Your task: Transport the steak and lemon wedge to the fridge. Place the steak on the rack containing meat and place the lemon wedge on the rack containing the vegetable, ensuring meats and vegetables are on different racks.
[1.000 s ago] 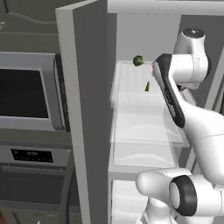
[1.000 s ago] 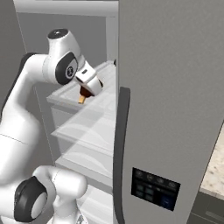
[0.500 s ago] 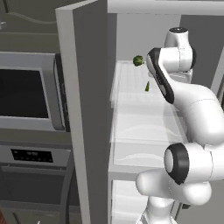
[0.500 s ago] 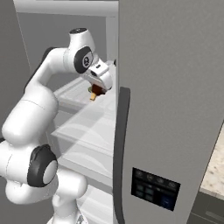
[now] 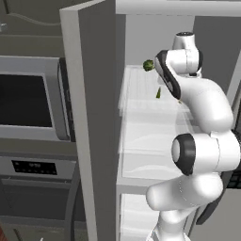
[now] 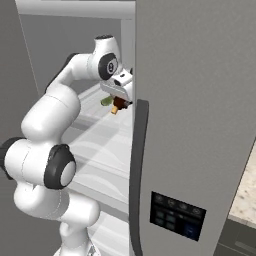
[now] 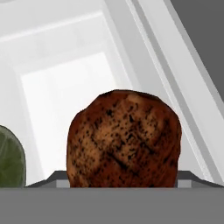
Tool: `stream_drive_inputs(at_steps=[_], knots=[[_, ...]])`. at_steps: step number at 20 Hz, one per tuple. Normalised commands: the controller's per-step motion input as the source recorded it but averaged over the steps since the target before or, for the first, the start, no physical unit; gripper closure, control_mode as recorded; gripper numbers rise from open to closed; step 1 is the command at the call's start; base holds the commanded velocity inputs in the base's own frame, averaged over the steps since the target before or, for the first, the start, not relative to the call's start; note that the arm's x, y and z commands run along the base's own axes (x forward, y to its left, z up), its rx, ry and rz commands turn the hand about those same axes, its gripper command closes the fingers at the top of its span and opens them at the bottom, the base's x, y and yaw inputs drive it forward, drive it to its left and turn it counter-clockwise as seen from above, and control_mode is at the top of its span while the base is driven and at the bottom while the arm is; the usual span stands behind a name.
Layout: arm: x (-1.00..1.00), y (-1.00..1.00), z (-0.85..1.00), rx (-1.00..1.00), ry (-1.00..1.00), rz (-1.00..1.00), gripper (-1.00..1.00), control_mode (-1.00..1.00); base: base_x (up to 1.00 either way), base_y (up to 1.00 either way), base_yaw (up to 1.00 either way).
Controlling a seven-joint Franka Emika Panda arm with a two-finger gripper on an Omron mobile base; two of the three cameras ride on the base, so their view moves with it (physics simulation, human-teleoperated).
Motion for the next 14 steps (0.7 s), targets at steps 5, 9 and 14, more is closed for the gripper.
stream_drive_inputs(at_steps=[5, 9, 14], knots=[[0.11, -0.22, -0.4, 0.0, 0.0, 0.0, 1.0, -1.0, 0.0, 0.0, 0.0], [0.43, -0.02, -0.44, 0.0, 0.0, 0.0, 1.0, -1.0, 0.0, 0.0, 0.0], [0.57, -0.15, -0.33, 0.01, 0.0, 0.0, 1.0, -1.0, 0.0, 0.0, 0.0]])
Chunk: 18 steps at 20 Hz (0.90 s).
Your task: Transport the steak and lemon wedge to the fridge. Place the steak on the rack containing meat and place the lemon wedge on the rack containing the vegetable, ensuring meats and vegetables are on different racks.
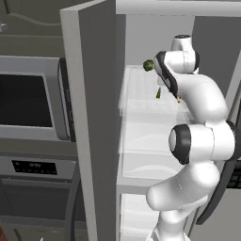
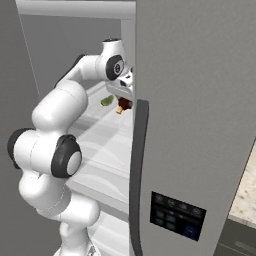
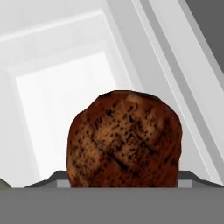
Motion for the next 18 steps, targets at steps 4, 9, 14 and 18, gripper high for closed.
stream_drive_inputs(at_steps=[4, 9, 14, 18], knots=[[0.07, -0.08, -0.67, 0.04, 0.0, 0.0, -1.0, -1.0, 0.0, 0.0, 0.0], [0.0, 0.0, -0.27, 0.05, -0.06, 0.0, -1.0, -1.0, 0.0, 0.0, 0.0], [-0.18, 0.2, 0.0, -0.01, 0.0, -0.03, -1.0, -1.0, 0.0, 0.0, 0.0], [-0.31, 0.04, 0.0, -0.07, 0.0, 0.0, -1.0, -1.0, 0.0, 0.0, 0.0]])
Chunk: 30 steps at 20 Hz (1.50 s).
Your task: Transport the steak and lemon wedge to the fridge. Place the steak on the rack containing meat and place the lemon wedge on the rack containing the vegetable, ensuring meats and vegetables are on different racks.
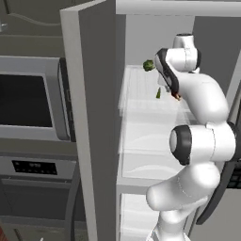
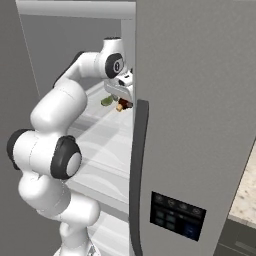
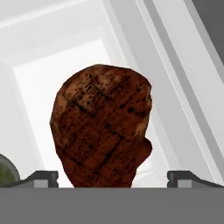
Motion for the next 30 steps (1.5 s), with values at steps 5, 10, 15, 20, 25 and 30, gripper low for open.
stream_drive_inputs(at_steps=[5, 10, 15, 20, 25, 30], knots=[[-0.82, 0.0, 0.16, -0.09, -0.03, 0.0, -1.0, -1.0, 0.0, 0.0, 0.0], [-0.73, 0.27, 0.16, -0.04, -0.09, 0.02, -1.0, -1.0, 0.0, 0.0, 0.0], [-0.97, 0.14, 0.19, 0.0, -0.15, 0.05, -1.0, -1.0, 0.0, 0.0, 0.0], [-1.0, 0.26, -0.09, 0.0, -0.07, 0.11, -1.0, -1.0, 0.0, 0.0, 0.0], [-1.0, 0.35, -0.28, 0.0, -0.04, 0.17, -1.0, -1.0, 0.0, 0.0, 0.0], [-1.0, 0.23, -0.09, 0.0, -0.16, 0.17, -1.0, -1.0, 0.0, 0.0, 0.0]])
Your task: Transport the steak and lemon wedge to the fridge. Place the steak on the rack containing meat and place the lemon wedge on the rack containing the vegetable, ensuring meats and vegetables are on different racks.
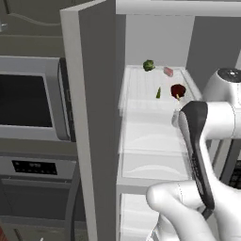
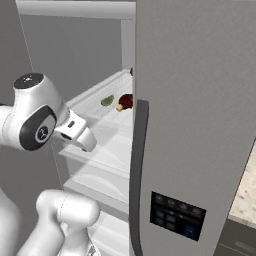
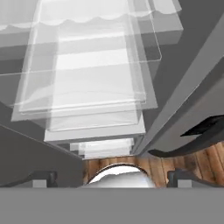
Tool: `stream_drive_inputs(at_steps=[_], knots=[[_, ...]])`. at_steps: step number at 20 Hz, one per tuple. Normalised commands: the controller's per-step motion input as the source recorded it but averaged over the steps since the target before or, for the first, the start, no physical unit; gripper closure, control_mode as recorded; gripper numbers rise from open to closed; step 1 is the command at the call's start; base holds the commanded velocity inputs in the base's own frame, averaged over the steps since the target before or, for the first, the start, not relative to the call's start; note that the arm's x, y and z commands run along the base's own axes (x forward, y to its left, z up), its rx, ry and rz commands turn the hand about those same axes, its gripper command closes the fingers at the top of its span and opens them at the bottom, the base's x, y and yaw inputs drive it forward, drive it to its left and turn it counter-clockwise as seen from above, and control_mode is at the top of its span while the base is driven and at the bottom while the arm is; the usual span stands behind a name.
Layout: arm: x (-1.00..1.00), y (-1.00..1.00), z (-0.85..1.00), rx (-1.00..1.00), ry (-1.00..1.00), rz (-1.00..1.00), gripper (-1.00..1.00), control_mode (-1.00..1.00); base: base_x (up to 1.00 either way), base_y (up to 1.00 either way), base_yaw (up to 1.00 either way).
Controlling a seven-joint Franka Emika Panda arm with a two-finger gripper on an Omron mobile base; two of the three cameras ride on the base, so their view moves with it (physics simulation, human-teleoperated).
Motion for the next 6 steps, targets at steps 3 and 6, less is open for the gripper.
stream_drive_inputs(at_steps=[3, 6], knots=[[-1.0, 0.05, 0.0, 0.0, -0.18, 0.13, -1.0, -1.0, 0.0, 0.0, 0.0], [-1.0, 0.0, 0.02, -0.01, -0.2, 0.14, -1.0, -1.0, 0.0, 0.0, 0.0]])
